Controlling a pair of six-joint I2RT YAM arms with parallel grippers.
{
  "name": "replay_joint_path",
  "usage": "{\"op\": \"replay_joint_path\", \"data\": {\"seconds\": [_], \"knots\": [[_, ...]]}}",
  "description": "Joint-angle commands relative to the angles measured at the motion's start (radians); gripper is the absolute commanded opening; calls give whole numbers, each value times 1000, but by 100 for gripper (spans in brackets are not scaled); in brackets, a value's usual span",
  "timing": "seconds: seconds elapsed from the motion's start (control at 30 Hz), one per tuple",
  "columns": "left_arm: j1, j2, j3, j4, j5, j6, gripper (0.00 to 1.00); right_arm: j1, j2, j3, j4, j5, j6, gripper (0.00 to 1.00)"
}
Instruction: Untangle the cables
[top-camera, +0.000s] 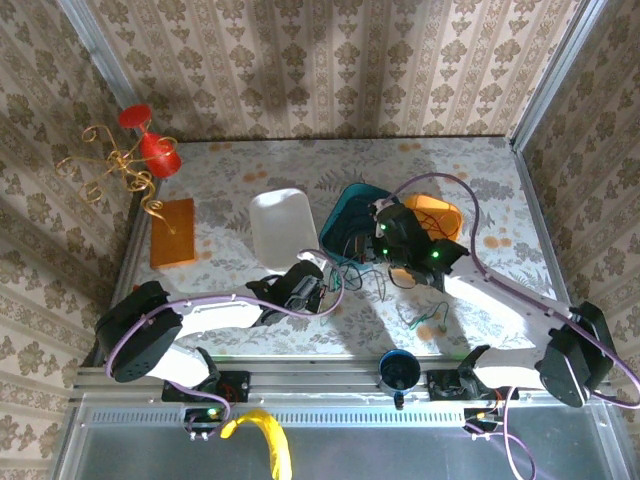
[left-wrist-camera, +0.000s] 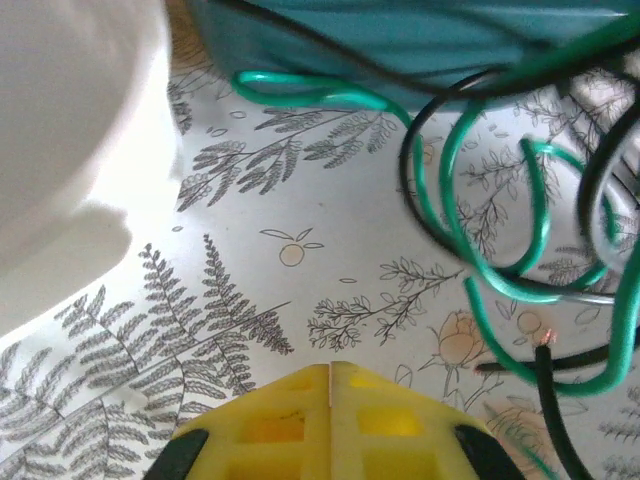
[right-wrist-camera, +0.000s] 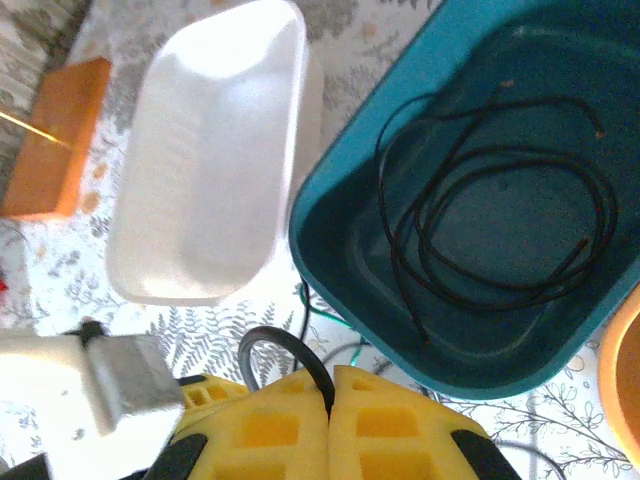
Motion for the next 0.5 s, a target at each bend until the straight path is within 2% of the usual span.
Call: {"op": "replay_joint_path", "data": {"seconds": [0.0,0.3,0.4,0.47], "knots": [[9,-5,-8,17,32,-8,0,-7,-64,-12,-33,61,32,0],[23,0,-30,17,30,-32,0,-32,-285,-11,-88,324,38,0],[25,0,-34,12,28,-33,0,-46,-347,-16,-98,369,35,0],[25,-4,-36,11,28,-31,0,-56,-368,-12,-106,356,29,0]]}}
